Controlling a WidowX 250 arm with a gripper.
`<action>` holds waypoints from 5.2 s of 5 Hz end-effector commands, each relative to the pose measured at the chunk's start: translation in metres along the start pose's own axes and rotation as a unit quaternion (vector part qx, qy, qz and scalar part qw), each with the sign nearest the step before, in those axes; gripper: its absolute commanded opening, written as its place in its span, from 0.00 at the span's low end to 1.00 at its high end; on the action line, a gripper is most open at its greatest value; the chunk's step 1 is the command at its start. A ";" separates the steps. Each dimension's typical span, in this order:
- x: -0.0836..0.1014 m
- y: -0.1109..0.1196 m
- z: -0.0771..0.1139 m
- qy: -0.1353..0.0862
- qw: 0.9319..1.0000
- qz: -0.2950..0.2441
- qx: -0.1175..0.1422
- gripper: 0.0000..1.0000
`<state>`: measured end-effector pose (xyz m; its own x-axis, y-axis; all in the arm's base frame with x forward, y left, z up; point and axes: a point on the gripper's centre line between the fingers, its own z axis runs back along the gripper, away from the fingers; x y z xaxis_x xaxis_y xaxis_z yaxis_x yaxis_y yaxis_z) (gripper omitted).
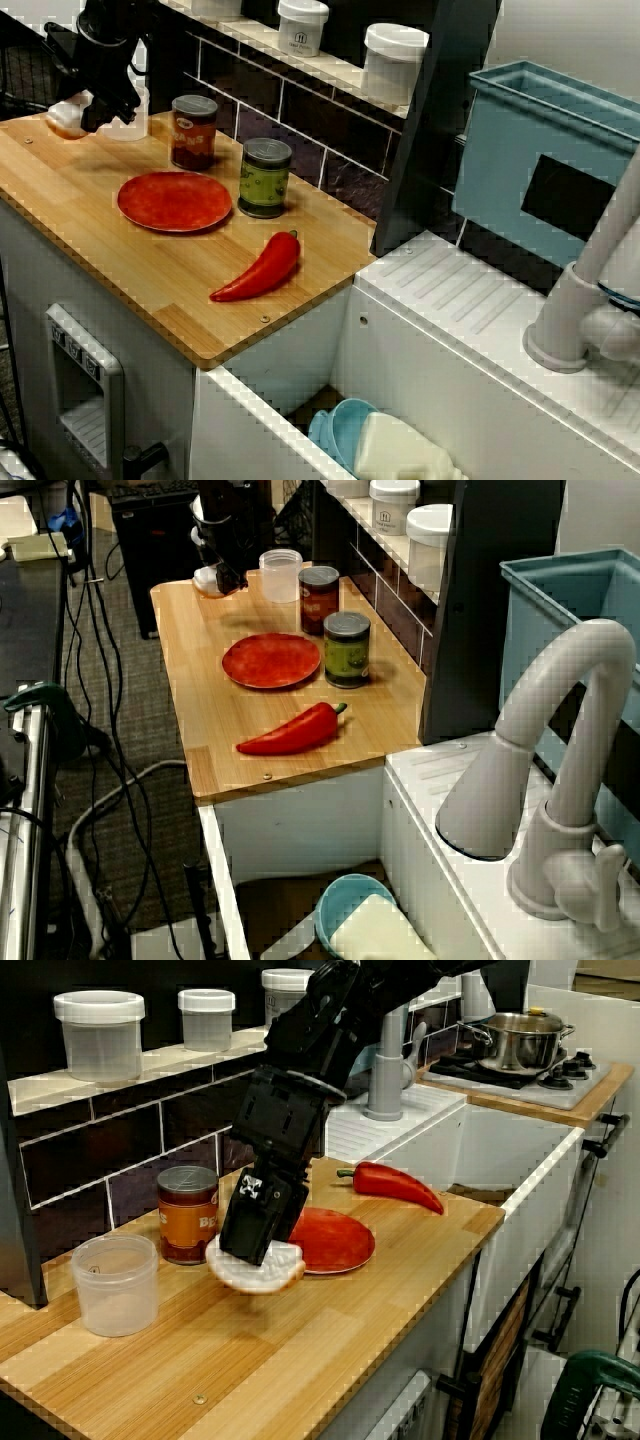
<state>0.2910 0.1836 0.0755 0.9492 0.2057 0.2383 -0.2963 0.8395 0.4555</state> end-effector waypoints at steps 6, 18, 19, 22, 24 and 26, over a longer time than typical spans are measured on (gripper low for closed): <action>0.014 0.027 -0.013 0.020 1.000 0.008 0.015 1.00; -0.029 -0.066 0.124 0.048 0.974 0.006 -0.219 1.00; -0.040 -0.081 0.139 0.062 0.970 -0.012 -0.233 1.00; -0.056 -0.129 0.155 0.072 0.965 -0.035 -0.251 1.00; -0.037 -0.138 0.158 0.077 0.966 -0.024 -0.246 1.00; -0.002 -0.111 0.149 0.072 0.967 0.002 -0.246 1.00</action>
<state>0.3047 0.0051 0.1354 0.9675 0.2465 0.0573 -0.2463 0.9691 -0.0107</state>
